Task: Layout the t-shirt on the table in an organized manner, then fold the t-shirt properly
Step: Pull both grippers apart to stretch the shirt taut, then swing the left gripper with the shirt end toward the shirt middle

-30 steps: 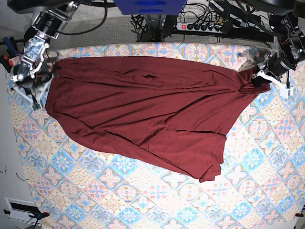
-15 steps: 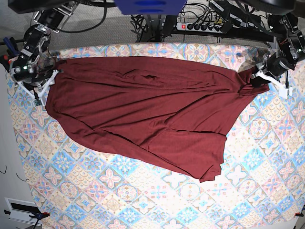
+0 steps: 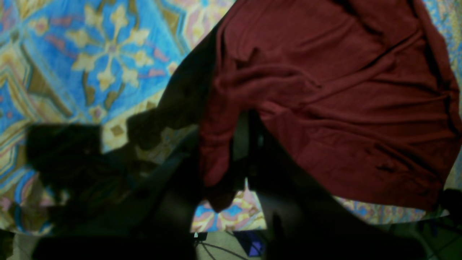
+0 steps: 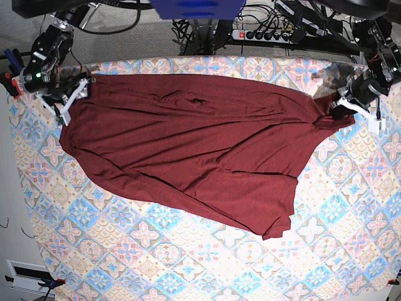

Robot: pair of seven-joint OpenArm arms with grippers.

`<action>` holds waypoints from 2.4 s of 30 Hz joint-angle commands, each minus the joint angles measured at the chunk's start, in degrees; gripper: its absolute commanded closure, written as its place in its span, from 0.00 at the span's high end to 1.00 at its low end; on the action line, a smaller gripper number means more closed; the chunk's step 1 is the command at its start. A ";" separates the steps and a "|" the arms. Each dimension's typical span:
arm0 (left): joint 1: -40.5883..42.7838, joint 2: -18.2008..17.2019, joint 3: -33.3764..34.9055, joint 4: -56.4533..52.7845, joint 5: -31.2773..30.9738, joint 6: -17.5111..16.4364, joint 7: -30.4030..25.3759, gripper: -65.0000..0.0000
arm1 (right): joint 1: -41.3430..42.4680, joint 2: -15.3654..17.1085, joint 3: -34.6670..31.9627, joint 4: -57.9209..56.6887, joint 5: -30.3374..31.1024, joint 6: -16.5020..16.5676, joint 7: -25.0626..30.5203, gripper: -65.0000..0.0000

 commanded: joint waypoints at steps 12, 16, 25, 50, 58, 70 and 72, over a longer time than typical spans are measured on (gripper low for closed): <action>-0.12 -1.15 -0.32 0.76 -0.53 -0.26 -0.70 0.00 | 0.13 -1.31 0.35 -2.83 -0.23 0.01 0.67 0.48; -0.03 -1.23 -0.32 0.76 -0.53 -0.26 -0.70 0.00 | -1.18 -1.31 2.99 -3.00 0.04 0.01 0.58 0.24; -0.47 -0.97 -0.41 1.20 -1.41 -0.26 -0.70 0.00 | -1.27 -1.14 5.45 1.30 0.13 0.01 0.58 0.03; -17.61 6.24 -3.31 -6.98 -11.43 -0.26 -1.05 0.00 | 7.96 -0.87 9.14 3.85 -0.31 0.01 0.67 0.03; -24.82 6.94 -2.17 -16.56 -7.47 -0.26 -3.86 0.00 | 9.98 -0.87 9.06 3.85 -3.30 0.01 0.67 0.03; -31.06 10.19 7.59 -20.78 5.98 -0.26 -10.81 0.00 | 11.56 -0.87 8.79 3.50 -6.29 0.01 0.93 0.03; -30.89 10.19 9.96 -20.78 8.09 -0.17 -13.27 0.00 | 11.56 -0.87 8.79 2.27 -6.29 0.01 1.02 0.03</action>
